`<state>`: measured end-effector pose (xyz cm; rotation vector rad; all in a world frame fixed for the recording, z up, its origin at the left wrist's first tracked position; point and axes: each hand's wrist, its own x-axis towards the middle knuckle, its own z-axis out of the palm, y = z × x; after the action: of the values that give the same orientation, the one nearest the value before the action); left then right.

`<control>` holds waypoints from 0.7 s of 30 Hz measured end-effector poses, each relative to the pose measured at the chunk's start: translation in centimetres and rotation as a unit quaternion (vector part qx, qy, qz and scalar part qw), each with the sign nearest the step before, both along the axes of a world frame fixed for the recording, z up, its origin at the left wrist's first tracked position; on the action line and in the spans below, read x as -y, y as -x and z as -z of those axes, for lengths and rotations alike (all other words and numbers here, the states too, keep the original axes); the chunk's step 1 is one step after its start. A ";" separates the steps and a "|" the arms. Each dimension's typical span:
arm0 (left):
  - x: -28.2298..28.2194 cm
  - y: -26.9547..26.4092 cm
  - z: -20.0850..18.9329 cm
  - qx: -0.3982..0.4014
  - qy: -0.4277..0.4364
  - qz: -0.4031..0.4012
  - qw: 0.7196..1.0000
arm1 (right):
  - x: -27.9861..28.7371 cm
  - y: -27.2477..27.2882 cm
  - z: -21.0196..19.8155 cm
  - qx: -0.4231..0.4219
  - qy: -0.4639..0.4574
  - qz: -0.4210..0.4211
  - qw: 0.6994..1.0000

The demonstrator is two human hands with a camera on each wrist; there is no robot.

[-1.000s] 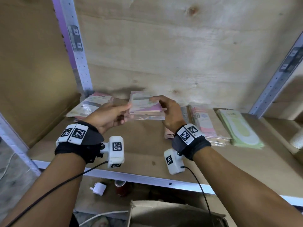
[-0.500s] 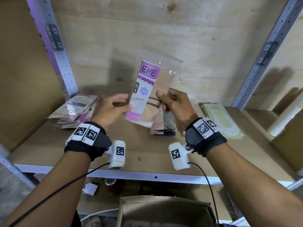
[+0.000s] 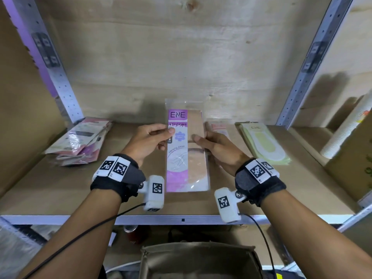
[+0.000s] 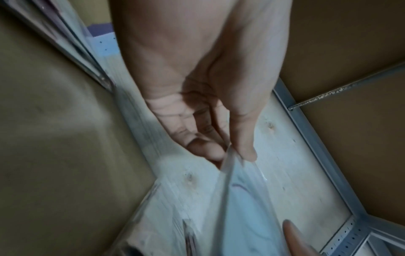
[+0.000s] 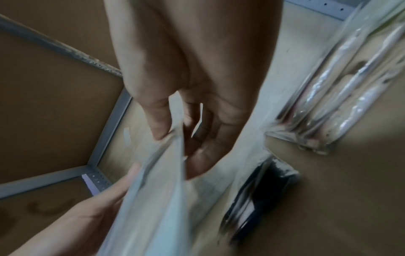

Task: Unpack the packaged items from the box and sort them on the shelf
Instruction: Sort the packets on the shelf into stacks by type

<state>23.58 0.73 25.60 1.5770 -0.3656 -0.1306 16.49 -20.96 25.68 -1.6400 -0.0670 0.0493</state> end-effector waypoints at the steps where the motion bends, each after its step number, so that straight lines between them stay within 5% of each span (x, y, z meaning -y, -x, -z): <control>1: 0.3 -0.2 0.2 -0.006 0.009 -0.008 1.000 | 0.3 0.2 0.4 -0.002 -0.016 -0.024 1.000; 7: 2.0 -1.3 0.9 -0.072 0.029 -0.013 0.997 | 2.3 1.4 1.2 0.001 -0.003 -0.085 0.996; 12: 1.9 -3.0 0.6 -0.135 0.130 -0.072 0.980 | 4.0 2.1 1.3 -0.037 0.054 -0.126 0.990; 21: 1.7 -4.1 2.4 -0.130 0.092 -0.133 0.978 | 5.8 2.9 1.1 -0.056 0.093 -0.134 0.985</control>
<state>27.72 -0.93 23.21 1.3896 0.0385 -0.0910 13.55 -26.75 24.53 -1.8029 -0.2007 0.3630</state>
